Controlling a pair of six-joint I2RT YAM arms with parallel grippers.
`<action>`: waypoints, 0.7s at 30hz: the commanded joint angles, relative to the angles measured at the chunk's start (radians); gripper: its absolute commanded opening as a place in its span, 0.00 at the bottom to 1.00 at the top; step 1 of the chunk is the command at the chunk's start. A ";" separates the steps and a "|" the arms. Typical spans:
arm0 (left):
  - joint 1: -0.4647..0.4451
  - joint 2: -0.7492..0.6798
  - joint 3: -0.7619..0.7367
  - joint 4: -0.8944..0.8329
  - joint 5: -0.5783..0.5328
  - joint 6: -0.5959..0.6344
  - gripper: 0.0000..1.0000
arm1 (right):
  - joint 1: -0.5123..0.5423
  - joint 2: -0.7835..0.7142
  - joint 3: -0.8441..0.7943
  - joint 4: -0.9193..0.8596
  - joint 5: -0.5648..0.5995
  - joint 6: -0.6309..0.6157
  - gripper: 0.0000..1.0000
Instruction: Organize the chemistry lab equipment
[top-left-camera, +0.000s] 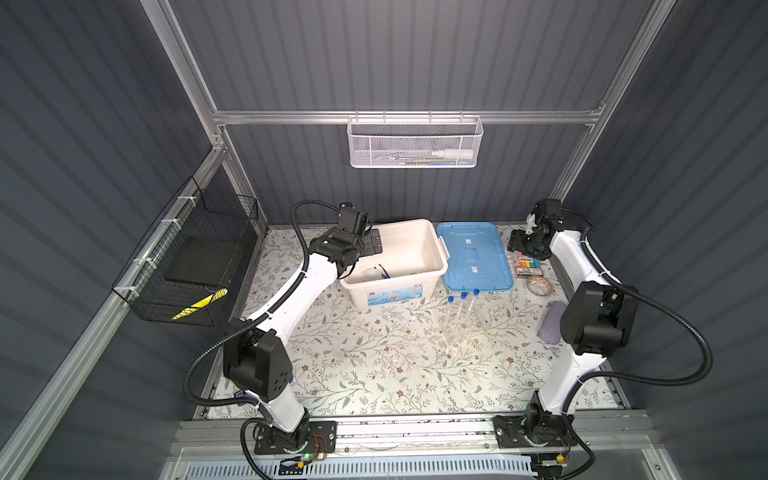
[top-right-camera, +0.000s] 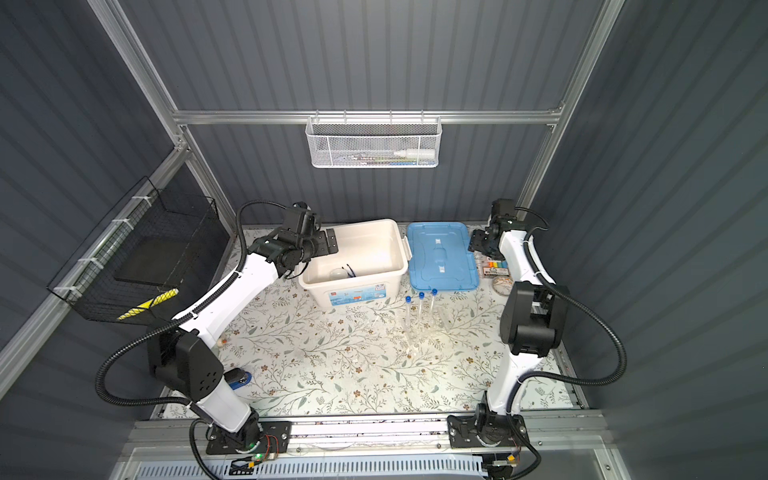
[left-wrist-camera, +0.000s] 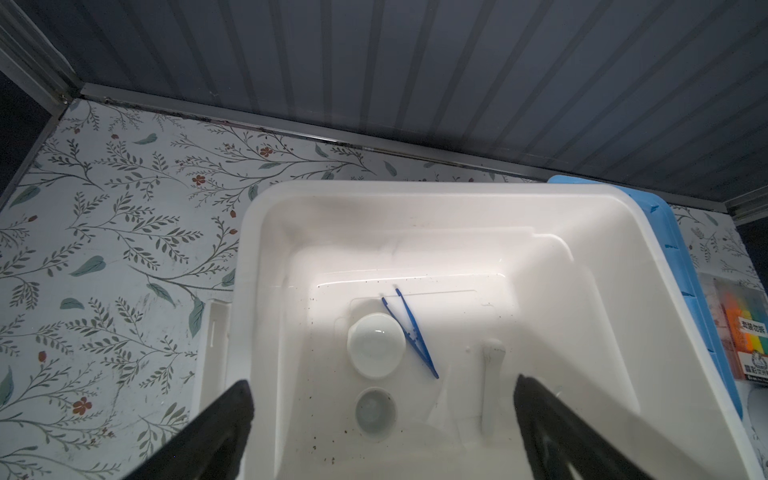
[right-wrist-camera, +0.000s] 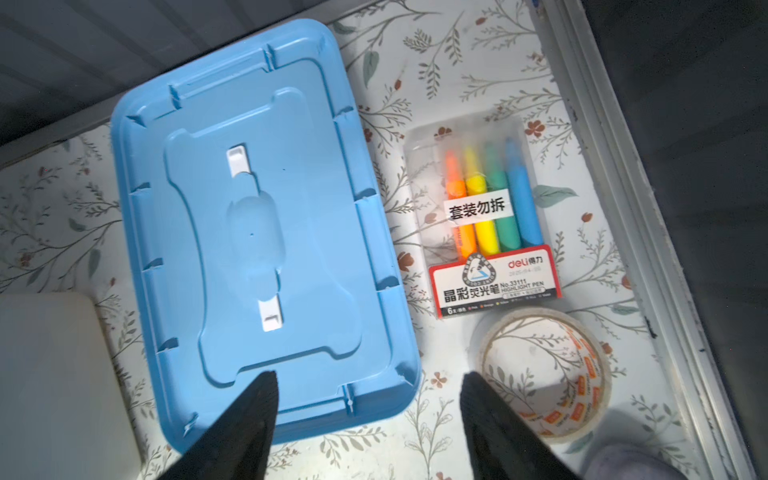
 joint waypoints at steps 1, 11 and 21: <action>-0.006 0.019 0.039 -0.030 0.001 0.016 1.00 | -0.010 0.061 0.026 -0.015 0.016 -0.032 0.70; -0.006 0.006 0.054 -0.060 -0.025 0.010 1.00 | -0.025 0.213 0.112 -0.081 0.003 -0.037 0.60; -0.006 -0.002 0.046 -0.069 -0.021 0.001 1.00 | -0.023 0.283 0.131 -0.145 -0.031 -0.039 0.47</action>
